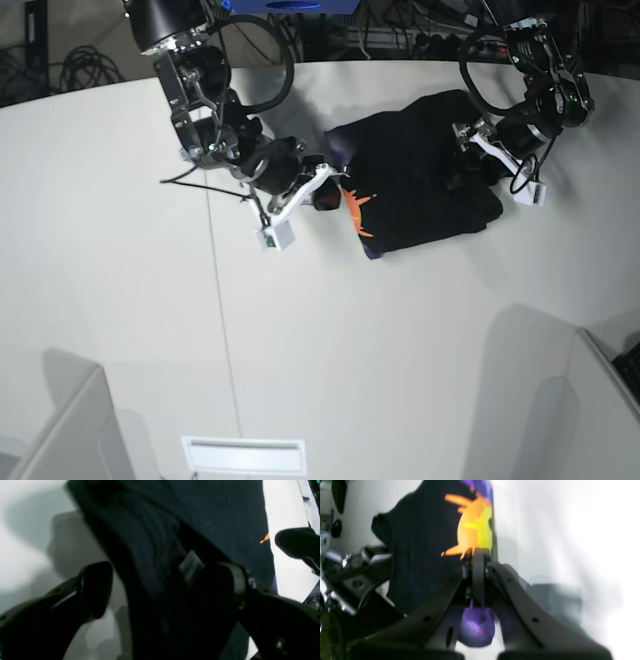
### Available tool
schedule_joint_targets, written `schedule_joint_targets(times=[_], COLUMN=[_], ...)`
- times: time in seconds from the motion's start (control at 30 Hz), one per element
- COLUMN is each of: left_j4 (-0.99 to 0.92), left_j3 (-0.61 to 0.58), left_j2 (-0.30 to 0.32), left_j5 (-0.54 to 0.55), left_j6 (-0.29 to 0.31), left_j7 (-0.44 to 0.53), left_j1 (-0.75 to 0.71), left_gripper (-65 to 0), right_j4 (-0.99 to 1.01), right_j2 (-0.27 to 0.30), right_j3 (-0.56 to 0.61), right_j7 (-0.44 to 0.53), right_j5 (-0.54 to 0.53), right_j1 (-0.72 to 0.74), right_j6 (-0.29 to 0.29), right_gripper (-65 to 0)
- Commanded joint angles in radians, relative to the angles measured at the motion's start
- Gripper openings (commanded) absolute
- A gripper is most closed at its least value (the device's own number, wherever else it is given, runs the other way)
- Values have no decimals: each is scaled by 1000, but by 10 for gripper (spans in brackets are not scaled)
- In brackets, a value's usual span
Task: Fold the T-shirt properly
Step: 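Press the folded bundle flat and release the right gripper, then rotate and flatten the folded shirt bundle with the left gripper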
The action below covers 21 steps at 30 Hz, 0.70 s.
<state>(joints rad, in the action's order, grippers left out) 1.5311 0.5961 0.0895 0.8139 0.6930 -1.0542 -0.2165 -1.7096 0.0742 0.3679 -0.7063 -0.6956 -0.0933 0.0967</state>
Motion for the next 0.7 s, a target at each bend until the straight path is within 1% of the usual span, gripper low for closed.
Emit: schedule_joint_targets(times=[0.0,0.03,0.1,0.17,0.23,0.33,0.37,0.4,0.43,0.53,0.6,0.67], left_j4=[4,4,4,13,12,12,12,13,13,13,15,12], left_j3=[-6,-14,-49,-98,-132,-152,-152,-152,-152,-166,-233,-345], left_j2=[10,11,14,25,26,26,28,29,33,68,109,166], left_j5=[-6,-6,-11,-61,-120,-187,-199,-210,-219,-252,-288,-341], left_j6=[5,-9,-34,-51,-55,-55,-55,-55,-55,-55,-55,-55], left_j7=[-8,-8,-8,-8,-8,-11,-14,-14,-16,-18,-18,-13], left_j1=[-5,-4,1,2,13,21,24,25,27,32,50,75], left_gripper=[-81,-104,-188,-295,-418,-578,-622,-650,-650,-650,-650,-650], right_j4=[-34,-43,-56,-56,-56,-57,-57,-57,-57,-57,-57,-57], right_j2=[8,14,23,37,48,75,85,92,97,105,105,105], right_j3=[-11,-22,-42,-80,-112,-163,-182,-203,-224,-298,-338,-375], right_j7=[32,44,75,90,90,90,90,92,92,92,92,92], right_j5=[-9,-9,-9,-9,-9,-9,-9,-9,-9,-9,-9,-9], right_j1=[4,-7,-30,-53,-72,-110,-124,-141,-156,-204,-233,-256], right_j6=[-7,-7,-7,-7,-7,-7,-7,-7,-7,-8,-8,-8], right_gripper=[-650,-650,-650,-650,-650,-650,-650,-650,-650,-650,-650,-650])
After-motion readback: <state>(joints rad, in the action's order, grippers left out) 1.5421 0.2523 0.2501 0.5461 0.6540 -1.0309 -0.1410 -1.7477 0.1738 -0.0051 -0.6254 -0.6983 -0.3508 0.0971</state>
